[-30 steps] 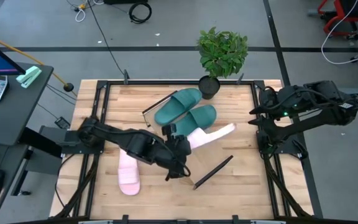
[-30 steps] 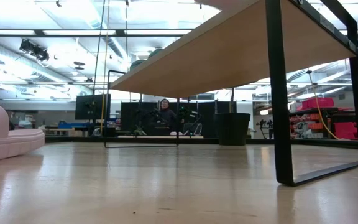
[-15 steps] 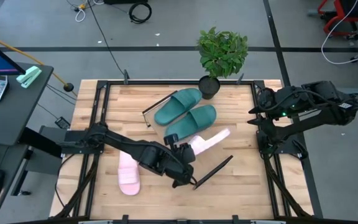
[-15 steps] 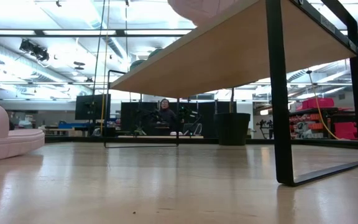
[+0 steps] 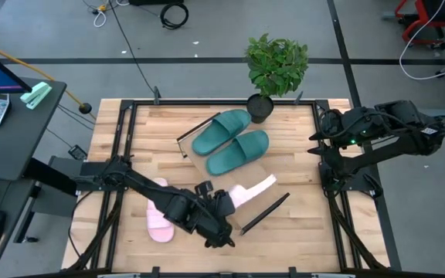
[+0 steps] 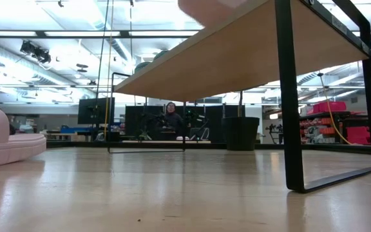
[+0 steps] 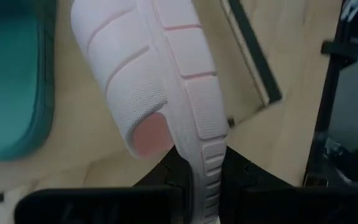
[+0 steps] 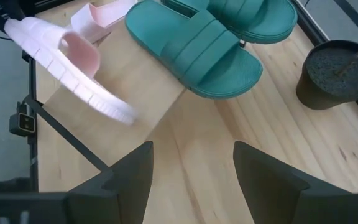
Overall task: Pick and place slides into the shelf
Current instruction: Put the right pink slide on the shelf
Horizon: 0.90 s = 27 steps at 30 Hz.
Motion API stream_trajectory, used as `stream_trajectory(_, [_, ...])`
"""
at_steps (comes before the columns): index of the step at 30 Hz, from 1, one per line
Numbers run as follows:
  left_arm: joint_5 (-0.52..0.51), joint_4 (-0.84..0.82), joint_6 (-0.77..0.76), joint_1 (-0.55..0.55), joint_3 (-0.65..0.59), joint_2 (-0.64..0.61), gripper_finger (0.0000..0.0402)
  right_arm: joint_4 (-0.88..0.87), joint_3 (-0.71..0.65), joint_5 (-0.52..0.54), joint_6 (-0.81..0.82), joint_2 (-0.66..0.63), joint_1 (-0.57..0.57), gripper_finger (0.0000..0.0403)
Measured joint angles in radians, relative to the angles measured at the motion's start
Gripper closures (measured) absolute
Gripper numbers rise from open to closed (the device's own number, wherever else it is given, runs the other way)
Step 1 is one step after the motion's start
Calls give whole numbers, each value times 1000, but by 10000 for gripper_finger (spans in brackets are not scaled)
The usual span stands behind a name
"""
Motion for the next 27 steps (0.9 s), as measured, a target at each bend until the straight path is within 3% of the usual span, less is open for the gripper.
stream_trajectory(10, [-43, -34, -64, -30, 0, 0, 357, 1, 0, 29, -13, 2, 0, 175])
stream_trajectory(27, [-118, -68, 48, -40, 0, -1, 357, 3, 0, 63, -12, 2, 0, 175])
